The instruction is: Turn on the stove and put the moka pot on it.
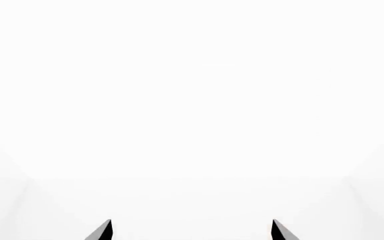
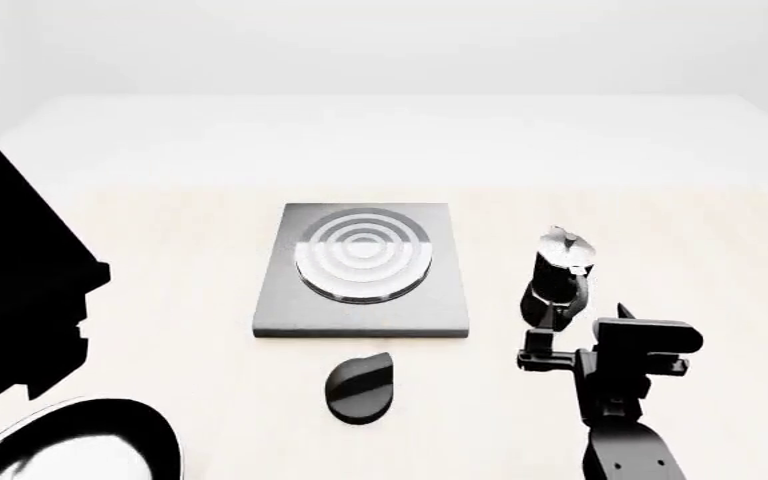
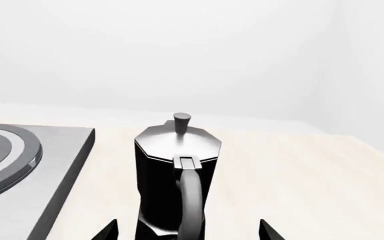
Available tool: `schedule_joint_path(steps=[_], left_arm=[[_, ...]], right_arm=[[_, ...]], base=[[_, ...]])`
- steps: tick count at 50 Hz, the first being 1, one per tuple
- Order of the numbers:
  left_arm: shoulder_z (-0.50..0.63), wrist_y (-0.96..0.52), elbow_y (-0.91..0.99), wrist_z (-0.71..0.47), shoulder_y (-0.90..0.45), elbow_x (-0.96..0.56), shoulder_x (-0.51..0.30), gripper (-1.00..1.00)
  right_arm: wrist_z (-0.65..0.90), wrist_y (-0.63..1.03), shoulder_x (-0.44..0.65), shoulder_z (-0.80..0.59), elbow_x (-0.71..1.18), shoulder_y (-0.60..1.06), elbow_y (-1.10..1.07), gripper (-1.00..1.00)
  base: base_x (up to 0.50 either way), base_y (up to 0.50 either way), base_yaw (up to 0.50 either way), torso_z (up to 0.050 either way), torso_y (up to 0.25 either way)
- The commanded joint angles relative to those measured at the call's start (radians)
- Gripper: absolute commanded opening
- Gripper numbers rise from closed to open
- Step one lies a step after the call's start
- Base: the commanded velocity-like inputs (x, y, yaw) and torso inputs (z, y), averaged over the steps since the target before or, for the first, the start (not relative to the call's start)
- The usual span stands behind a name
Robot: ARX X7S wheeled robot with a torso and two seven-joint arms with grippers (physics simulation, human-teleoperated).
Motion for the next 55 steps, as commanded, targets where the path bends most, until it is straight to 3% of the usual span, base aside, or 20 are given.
schedule_joint_path(steps=[1, 6, 12, 16, 17, 22, 24, 30, 35, 41, 42, 54, 55], left_arm=[[0.006, 0.001, 0.002, -0.007, -0.003, 0.001, -0.005, 1.0], [0.011, -0.005, 0.004, -0.01, -0.012, -0.004, -0.006, 1.0], [0.014, 0.004, -0.001, -0.01, -0.011, -0.001, -0.007, 1.0], [0.013, 0.007, -0.003, -0.011, -0.013, -0.006, -0.01, 1.0], [0.009, 0.005, -0.002, -0.012, -0.019, -0.014, -0.013, 1.0], [0.013, 0.001, 0.002, -0.015, -0.027, -0.017, -0.014, 1.0], [0.012, 0.007, 0.0, -0.016, -0.022, -0.018, -0.016, 1.0], [0.013, 0.011, 0.0, -0.019, -0.021, -0.019, -0.019, 1.0], [0.012, 0.017, -0.001, -0.021, -0.019, -0.02, -0.021, 1.0], [0.013, 0.03, -0.007, -0.022, -0.009, -0.016, -0.023, 1.0], [0.013, 0.036, -0.009, -0.021, -0.004, -0.012, -0.023, 1.0], [0.017, 0.038, -0.011, -0.024, -0.006, -0.016, -0.023, 1.0], [0.018, 0.037, -0.01, -0.024, -0.005, -0.012, -0.024, 1.0]], right_arm=[[-0.013, -0.02, -0.01, -0.011, -0.012, 0.058, 0.092, 1.0], [-0.005, 0.041, 0.001, -0.016, -0.01, 0.066, 0.048, 1.0], [-0.017, -0.074, -0.022, -0.021, -0.032, 0.103, 0.213, 1.0], [-0.007, 0.004, -0.008, -0.02, -0.022, 0.102, 0.143, 1.0], [-0.016, -0.058, -0.021, -0.02, -0.029, 0.12, 0.233, 1.0], [-0.013, -0.027, -0.017, -0.021, -0.026, 0.132, 0.223, 1.0], [-0.026, -0.116, -0.036, -0.024, -0.037, 0.156, 0.343, 1.0], [-0.017, -0.041, -0.023, -0.024, -0.028, 0.145, 0.262, 1.0], [-0.035, -0.152, -0.048, -0.028, -0.041, 0.186, 0.423, 1.0], [-0.024, -0.059, -0.031, -0.029, -0.031, 0.17, 0.311, 1.0], [-0.032, -0.127, -0.046, -0.032, -0.039, 0.186, 0.397, 1.0], [-0.028, -0.052, -0.039, -0.038, -0.032, 0.19, 0.314, 1.0], [-0.039, -0.133, -0.055, -0.039, -0.039, 0.21, 0.417, 1.0]], base=[[0.0, 0.0, 0.0, 0.0, 0.0], [0.0, 0.0, 0.0, 0.0, 0.0], [0.0, 0.0, 0.0, 0.0, 0.0], [0.0, 0.0, 0.0, 0.0, 0.0], [0.0, 0.0, 0.0, 0.0, 0.0], [0.0, 0.0, 0.0, 0.0, 0.0], [0.0, 0.0, 0.0, 0.0, 0.0], [0.0, 0.0, 0.0, 0.0, 0.0], [0.0, 0.0, 0.0, 0.0, 0.0], [0.0, 0.0, 0.0, 0.0, 0.0], [0.0, 0.0, 0.0, 0.0, 0.0], [0.0, 0.0, 0.0, 0.0, 0.0], [0.0, 0.0, 0.0, 0.0, 0.0]])
